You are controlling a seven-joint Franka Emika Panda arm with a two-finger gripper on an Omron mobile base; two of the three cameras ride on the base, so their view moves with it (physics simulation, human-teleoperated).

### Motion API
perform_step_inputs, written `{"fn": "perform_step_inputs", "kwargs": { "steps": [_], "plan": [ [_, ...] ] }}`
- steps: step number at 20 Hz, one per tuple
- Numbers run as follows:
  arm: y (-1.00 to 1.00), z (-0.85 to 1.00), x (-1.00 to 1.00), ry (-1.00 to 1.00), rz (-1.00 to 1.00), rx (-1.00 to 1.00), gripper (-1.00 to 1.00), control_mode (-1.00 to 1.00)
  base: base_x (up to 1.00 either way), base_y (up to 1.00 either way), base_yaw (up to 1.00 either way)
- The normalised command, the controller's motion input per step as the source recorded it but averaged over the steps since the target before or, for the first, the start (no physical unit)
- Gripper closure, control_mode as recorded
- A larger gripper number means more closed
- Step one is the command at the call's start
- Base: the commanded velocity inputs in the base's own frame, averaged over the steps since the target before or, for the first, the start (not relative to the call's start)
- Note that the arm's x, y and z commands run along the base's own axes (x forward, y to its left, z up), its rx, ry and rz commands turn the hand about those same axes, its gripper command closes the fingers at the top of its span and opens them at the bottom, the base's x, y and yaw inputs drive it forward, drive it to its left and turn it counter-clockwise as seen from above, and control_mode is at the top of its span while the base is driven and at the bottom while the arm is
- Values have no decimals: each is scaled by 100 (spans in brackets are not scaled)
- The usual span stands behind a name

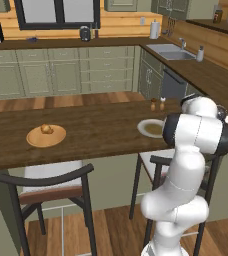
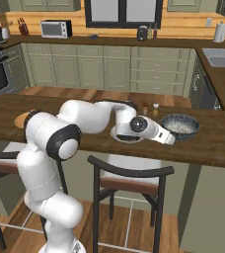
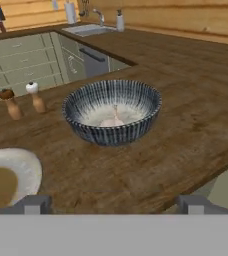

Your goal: Pick the chicken drumstick and garlic from their plates and place them in the bowl. Then put the bowl in the fridge.

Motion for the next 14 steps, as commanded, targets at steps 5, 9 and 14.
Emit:
{"fn": "perform_step_inputs", "kwargs": {
  "steps": [5, 9, 14],
  "plan": [
    [46, 89, -79, 22, 22, 3, -100, -100, 0, 0, 0],
    [40, 100, -44, 11, 22, 0, -100, -100, 0, 0, 0],
    [53, 100, -56, 26, 9, 10, -100, -100, 0, 0, 0]
  ]
}}
